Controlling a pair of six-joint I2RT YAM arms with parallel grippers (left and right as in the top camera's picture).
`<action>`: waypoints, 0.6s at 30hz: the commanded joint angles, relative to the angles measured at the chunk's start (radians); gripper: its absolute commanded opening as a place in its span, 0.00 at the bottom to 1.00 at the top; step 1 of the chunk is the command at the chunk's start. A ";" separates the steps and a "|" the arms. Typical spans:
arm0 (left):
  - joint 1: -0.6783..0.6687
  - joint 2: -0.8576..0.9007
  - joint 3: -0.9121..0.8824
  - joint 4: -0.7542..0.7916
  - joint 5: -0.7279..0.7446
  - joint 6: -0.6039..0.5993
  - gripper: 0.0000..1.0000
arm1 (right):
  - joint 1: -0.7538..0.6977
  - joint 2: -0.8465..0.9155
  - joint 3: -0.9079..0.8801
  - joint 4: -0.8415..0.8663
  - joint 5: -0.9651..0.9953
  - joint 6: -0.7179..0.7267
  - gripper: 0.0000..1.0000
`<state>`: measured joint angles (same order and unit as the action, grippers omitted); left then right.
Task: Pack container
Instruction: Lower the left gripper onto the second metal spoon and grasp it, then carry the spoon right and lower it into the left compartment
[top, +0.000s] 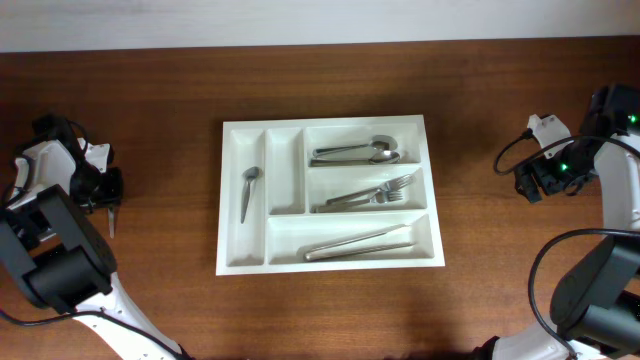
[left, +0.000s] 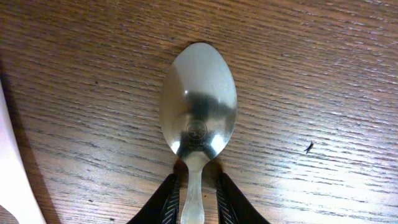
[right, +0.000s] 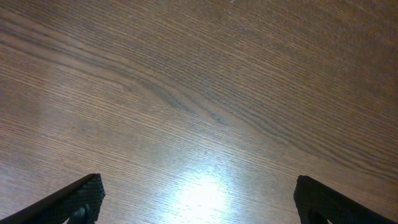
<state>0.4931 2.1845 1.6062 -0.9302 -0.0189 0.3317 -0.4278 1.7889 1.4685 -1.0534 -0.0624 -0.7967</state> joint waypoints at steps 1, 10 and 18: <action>-0.001 0.009 0.018 -0.013 -0.006 -0.005 0.16 | 0.000 0.002 -0.006 0.000 -0.016 -0.007 0.99; -0.002 0.009 0.089 -0.061 -0.006 -0.033 0.10 | 0.000 0.002 -0.006 0.000 -0.016 -0.007 0.99; -0.013 0.009 0.224 -0.190 -0.002 -0.058 0.02 | 0.000 0.002 -0.006 0.000 -0.016 -0.007 0.99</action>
<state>0.4908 2.1849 1.7668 -1.0969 -0.0193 0.2882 -0.4278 1.7889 1.4685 -1.0534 -0.0624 -0.7967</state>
